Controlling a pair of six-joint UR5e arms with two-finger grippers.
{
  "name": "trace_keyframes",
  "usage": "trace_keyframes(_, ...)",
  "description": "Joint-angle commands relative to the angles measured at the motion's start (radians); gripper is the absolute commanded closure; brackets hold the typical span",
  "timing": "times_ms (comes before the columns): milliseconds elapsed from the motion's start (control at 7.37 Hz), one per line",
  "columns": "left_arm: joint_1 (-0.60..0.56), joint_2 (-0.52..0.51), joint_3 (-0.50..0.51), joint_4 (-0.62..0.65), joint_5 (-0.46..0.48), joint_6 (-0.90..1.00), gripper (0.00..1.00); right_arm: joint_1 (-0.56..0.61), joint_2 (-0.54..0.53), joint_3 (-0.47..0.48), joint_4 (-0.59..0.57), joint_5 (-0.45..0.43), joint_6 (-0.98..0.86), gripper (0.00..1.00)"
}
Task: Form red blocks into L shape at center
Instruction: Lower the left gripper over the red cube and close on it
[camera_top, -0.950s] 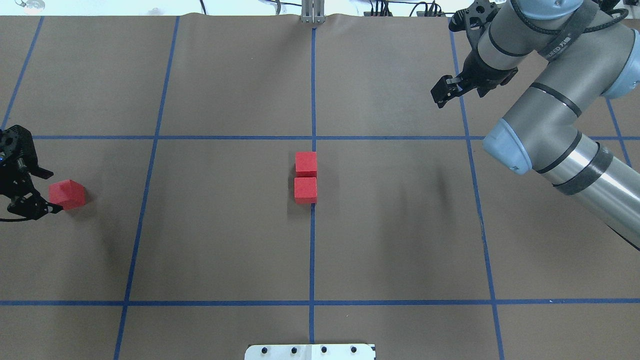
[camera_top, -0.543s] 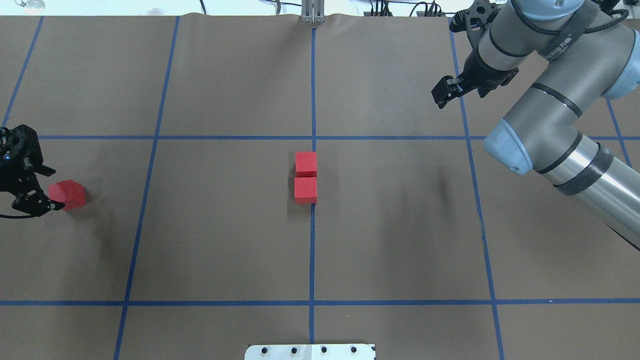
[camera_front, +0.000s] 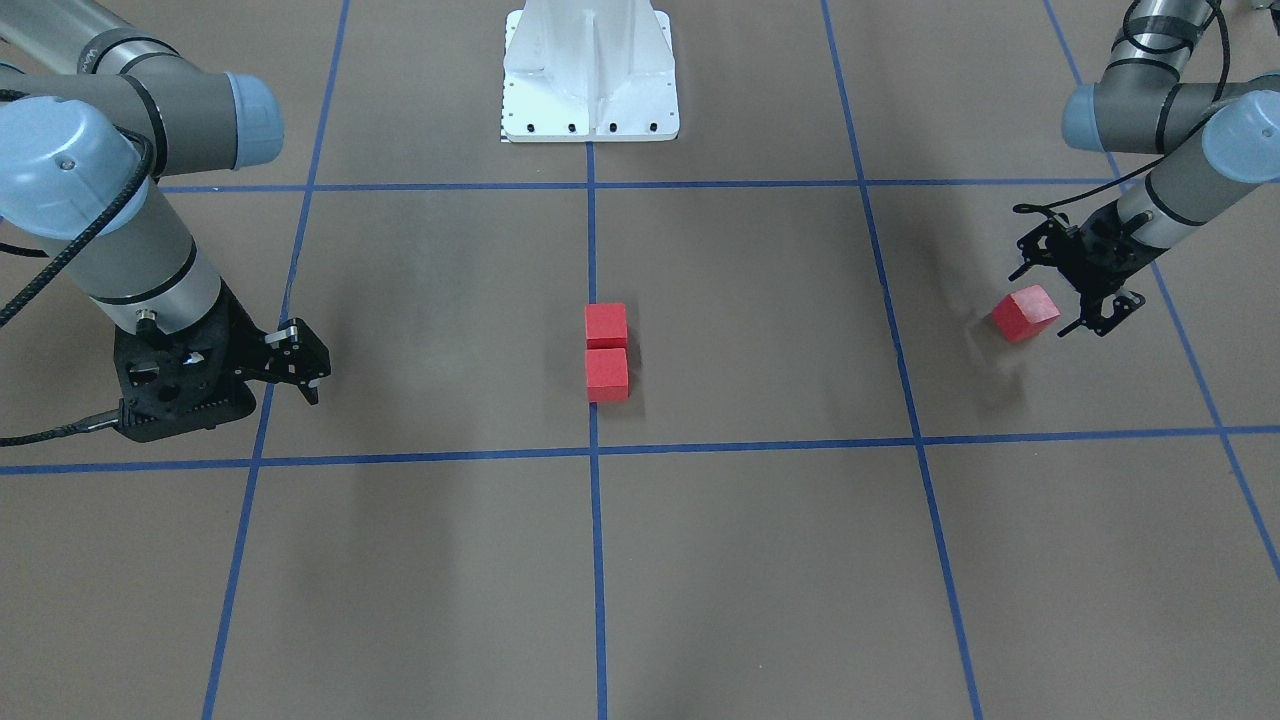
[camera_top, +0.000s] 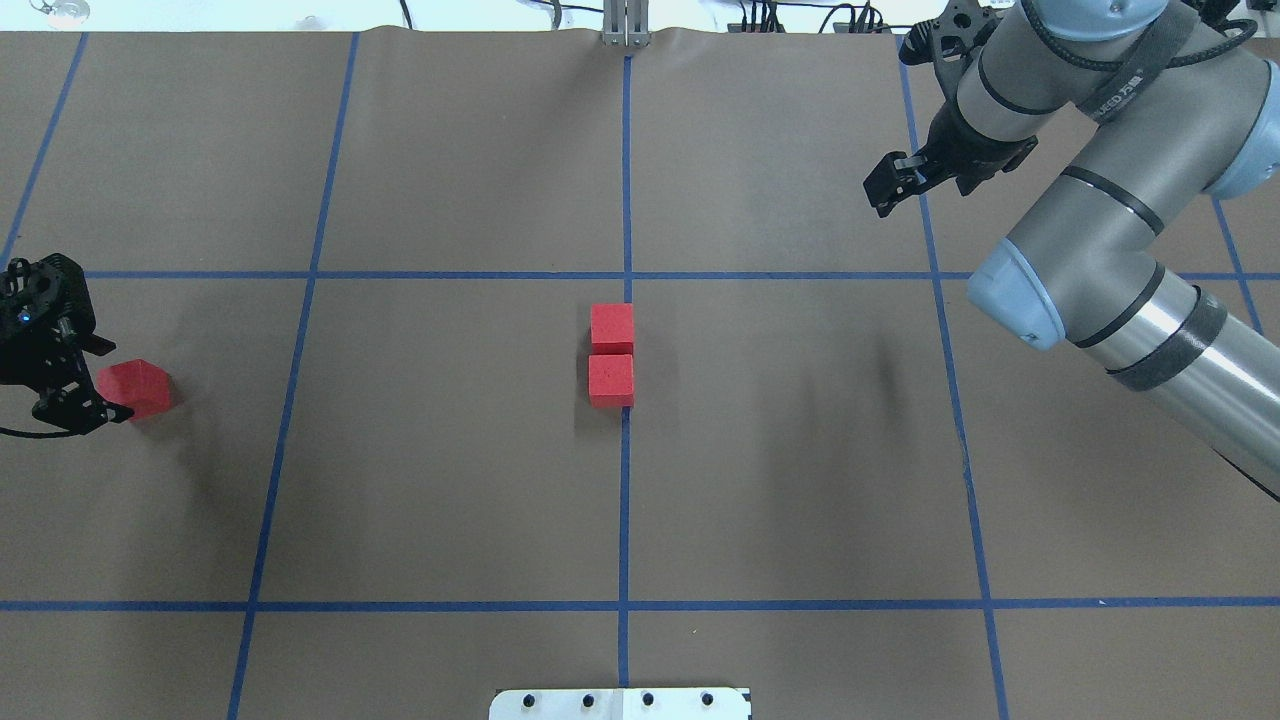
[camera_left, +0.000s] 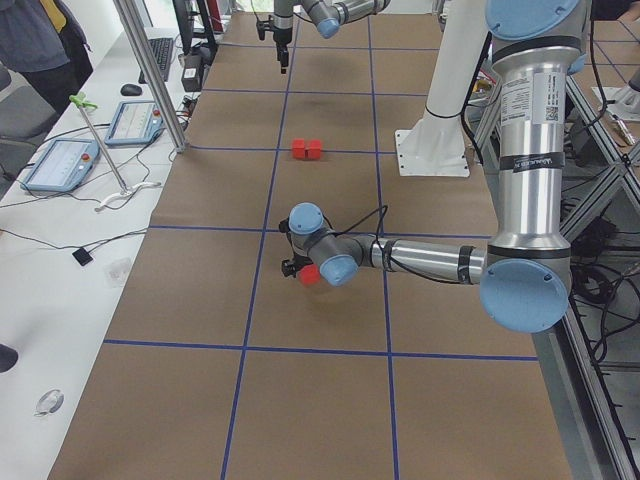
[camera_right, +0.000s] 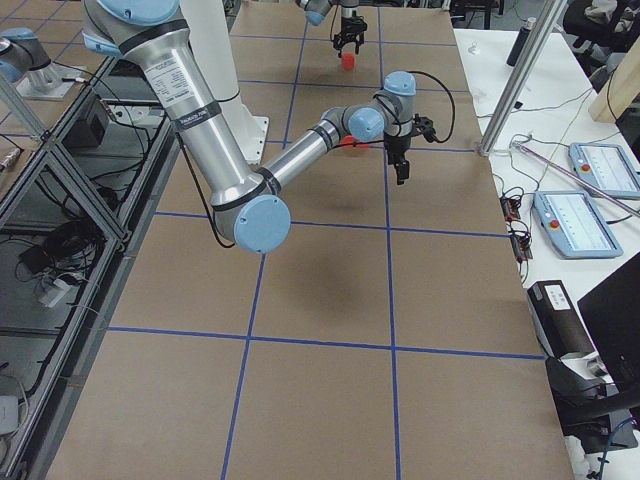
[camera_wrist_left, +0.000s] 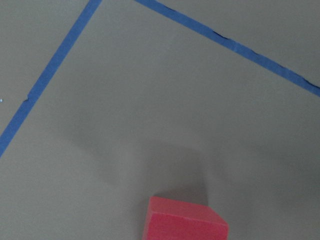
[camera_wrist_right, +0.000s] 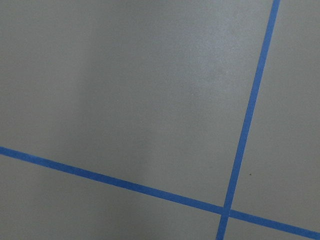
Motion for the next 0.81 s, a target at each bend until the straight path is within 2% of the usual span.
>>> trace_keyframes(0,0.026,0.0,0.009,0.002,0.034,0.0,0.02,0.0,0.0,0.001,0.0,0.0,0.002,0.0)
trace_keyframes(136,0.037,0.0,0.009,0.003,0.034,0.0,0.02,0.0,0.0,0.002,0.0,0.0,0.002,0.0)
trace_keyframes(407,0.051,-0.005,0.012,0.003,0.036,0.0,0.1,0.0,0.0,0.002,0.0,0.0,0.005,0.0)
trace_keyframes(678,0.052,-0.016,0.019,0.003,0.034,0.0,0.27,0.0,-0.002,0.003,0.0,0.0,0.008,0.0)
